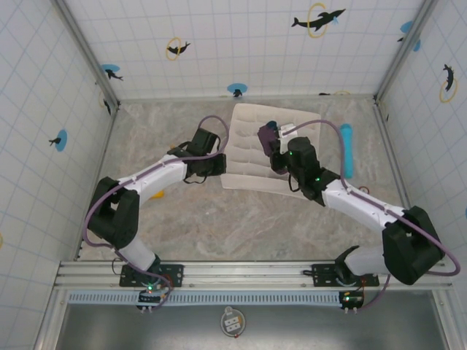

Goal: Roll the socks

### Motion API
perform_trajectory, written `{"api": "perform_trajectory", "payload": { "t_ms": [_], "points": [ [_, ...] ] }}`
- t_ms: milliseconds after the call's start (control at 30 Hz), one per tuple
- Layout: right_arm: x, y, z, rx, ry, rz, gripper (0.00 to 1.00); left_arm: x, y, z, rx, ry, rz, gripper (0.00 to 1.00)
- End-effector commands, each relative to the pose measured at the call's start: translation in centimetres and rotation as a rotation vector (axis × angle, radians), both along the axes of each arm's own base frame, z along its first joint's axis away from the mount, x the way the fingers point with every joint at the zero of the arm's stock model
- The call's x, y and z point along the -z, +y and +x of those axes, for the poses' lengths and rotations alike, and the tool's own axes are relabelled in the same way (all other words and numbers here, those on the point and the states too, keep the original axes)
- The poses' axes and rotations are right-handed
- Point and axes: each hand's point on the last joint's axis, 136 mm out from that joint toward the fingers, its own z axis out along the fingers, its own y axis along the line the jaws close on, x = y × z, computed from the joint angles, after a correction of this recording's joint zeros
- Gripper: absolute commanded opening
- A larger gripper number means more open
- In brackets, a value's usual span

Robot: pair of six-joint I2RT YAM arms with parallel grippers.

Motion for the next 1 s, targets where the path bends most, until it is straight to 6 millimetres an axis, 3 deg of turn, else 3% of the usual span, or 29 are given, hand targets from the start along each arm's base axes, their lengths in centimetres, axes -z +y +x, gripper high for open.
{"api": "perform_trajectory", "payload": {
  "t_ms": [0,567,967],
  "points": [
    [0.4,1.5,0.2,-0.058,-0.060,0.026,0.00,-0.5,0.2,-0.6,-0.038,0.021,-0.026,0.00],
    [6.2,2.9,1.0,-0.047,-0.038,-0.042,0.00,0.5,0.2,-1.8,-0.033,0.060,-0.033,0.00],
    [8.1,3.6,1.5,-0.069,-0.084,-0.123,0.00,0.9,-0.4,-2.2,-0.030,0.082,-0.046,0.00]
  ]
}}
